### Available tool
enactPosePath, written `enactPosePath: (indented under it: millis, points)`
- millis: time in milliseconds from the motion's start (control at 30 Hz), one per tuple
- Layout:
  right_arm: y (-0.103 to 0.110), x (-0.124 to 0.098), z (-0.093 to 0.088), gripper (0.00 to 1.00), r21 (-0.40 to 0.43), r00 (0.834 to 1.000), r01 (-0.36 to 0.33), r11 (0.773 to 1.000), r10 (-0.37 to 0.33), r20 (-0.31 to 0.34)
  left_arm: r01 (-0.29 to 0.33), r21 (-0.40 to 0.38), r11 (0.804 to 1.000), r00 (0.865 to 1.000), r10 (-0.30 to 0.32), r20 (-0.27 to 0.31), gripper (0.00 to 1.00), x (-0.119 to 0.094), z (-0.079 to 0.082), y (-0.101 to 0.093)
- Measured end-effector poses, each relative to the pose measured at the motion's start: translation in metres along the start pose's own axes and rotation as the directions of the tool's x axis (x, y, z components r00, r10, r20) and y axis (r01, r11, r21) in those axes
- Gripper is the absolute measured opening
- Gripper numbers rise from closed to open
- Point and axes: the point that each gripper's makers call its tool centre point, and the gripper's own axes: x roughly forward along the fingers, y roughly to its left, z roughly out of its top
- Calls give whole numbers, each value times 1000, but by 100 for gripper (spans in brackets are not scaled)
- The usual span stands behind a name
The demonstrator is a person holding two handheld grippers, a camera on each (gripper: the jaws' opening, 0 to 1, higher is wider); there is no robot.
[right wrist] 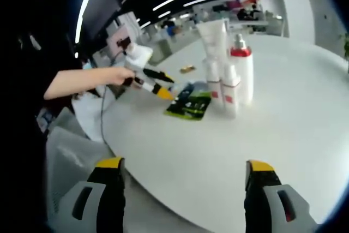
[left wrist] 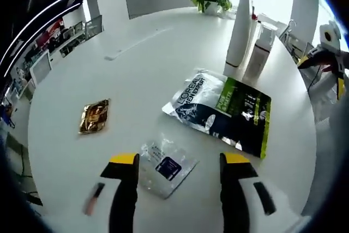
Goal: Arrange the skincare products in the storage area until every visible bottle or jar stands upright without overlapping.
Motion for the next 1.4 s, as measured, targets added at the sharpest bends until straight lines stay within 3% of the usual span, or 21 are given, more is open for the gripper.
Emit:
enactPosePath:
  millis: [200, 333, 1033, 1067, 1100, 1133, 1167, 1200, 1400]
  points:
    - [-1, 0, 0, 93, 7, 1000, 4, 1000, -4, 0, 36, -15, 999, 999, -36, -20, 61, 3, -1, 10]
    - [-1, 1, -1, 93, 4, 1000, 2, 1000, -2, -7, 36, -32, 999, 999, -37, -33, 50, 2, -2, 19]
    - [-1, 1, -2, 93, 3, 1000, 4, 1000, -4, -10, 24, -20, 1000, 1000, -24, -10, 46, 1, -2, 14]
    - [-1, 0, -2, 93, 3, 1000, 4, 1000, -4, -9, 22, -20, 1000, 1000, -23, -8, 40, 1, -2, 13]
    - [-1, 1, -2, 93, 3, 1000, 4, 1000, -4, -9, 21, -28, 999, 1000, -22, -8, 16, 0, -2, 13]
    - [-1, 1, -2, 93, 1, 1000, 4, 1000, -4, -9, 5, -39, 999, 1000, -4, 19, 10, 3, -2, 12]
    - [-1, 1, -2, 93, 1, 1000, 4, 1000, -4, -10, -18, 3, 1000, 999, 18, 48, 9, 4, 2, 15]
    - [-1, 0, -2, 93, 1, 1000, 5, 1000, -5, -9, -15, -53, 998, 999, 17, 35, 9, 3, -1, 13]
    - [0, 0, -1, 93, -4, 1000, 3, 1000, -3, -9, -23, -53, 998, 1000, 23, 1, 7, 3, -1, 12]
